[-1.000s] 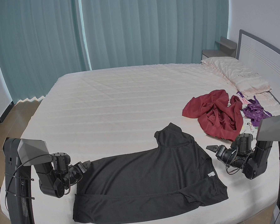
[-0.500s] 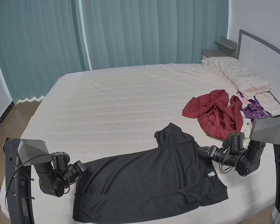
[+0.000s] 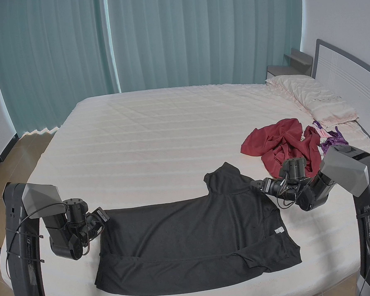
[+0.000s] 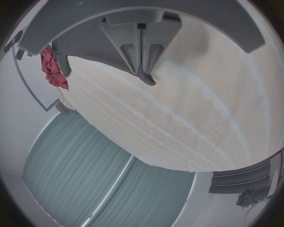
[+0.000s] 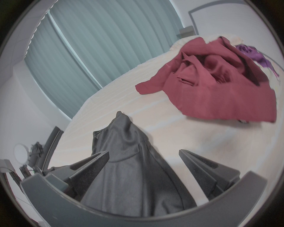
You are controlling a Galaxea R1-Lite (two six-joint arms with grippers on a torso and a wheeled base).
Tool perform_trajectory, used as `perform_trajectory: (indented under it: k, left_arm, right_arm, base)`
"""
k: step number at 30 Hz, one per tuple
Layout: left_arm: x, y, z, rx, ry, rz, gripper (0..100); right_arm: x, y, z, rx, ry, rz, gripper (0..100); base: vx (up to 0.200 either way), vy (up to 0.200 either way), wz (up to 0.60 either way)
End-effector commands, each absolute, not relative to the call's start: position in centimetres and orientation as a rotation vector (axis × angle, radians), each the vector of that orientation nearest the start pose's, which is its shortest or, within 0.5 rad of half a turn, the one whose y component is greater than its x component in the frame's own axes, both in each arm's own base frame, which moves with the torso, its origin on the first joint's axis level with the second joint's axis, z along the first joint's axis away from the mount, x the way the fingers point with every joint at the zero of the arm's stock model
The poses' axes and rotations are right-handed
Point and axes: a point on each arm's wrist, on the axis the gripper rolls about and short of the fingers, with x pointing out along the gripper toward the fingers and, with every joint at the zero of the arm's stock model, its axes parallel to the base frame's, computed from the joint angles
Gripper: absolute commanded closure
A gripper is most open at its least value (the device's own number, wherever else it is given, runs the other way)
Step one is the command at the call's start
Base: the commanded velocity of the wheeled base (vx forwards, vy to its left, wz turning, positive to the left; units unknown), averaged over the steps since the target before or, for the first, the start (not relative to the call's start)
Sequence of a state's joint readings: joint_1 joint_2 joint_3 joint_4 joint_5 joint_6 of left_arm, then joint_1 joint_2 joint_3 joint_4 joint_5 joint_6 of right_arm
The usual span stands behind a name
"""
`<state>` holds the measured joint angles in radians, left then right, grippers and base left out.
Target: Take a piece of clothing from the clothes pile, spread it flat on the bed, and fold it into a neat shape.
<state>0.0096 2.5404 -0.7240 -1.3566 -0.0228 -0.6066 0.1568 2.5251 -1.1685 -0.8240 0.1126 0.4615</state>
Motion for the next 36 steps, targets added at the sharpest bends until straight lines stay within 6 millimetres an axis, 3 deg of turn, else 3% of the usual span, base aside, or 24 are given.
perform_trajectory:
  k: [1, 11, 21, 22, 30, 36]
  left_arm:
    - [37.0, 0.9, -6.3, -0.622, 0.435, 0.140, 100]
    - [36.8, 0.9, -6.8, -0.623, 0.455, 0.140, 100]
    - [36.6, 0.8, -6.9, -0.621, 0.461, 0.141, 100]
    - [36.6, 0.8, -6.9, -0.621, 0.463, 0.140, 100]
    - [36.6, 0.7, -7.1, -0.617, 0.469, 0.140, 100]
    - [37.3, 0.9, -6.5, -0.612, 0.431, 0.134, 100]
  right_arm:
    - [46.6, 7.8, -4.2, 0.331, 0.576, 0.152, 0]
    - [49.5, 10.4, -5.2, 0.253, 0.552, 0.205, 0]
    - [50.1, 11.0, -6.6, 0.232, 0.594, 0.166, 0]
    - [50.2, 11.0, -6.8, 0.232, 0.592, 0.165, 100]
    - [50.6, 10.5, -6.2, 0.251, 0.525, 0.155, 100]
    - [49.7, 9.9, -4.0, 0.241, 0.474, 0.155, 100]
  base:
    - [0.000, 0.000, 0.00]
    - [0.000, 0.000, 0.00]
    - [0.000, 0.000, 0.00]
    - [0.000, 0.000, 0.00]
    - [0.000, 0.000, 0.00]
    - [0.000, 0.000, 0.00]
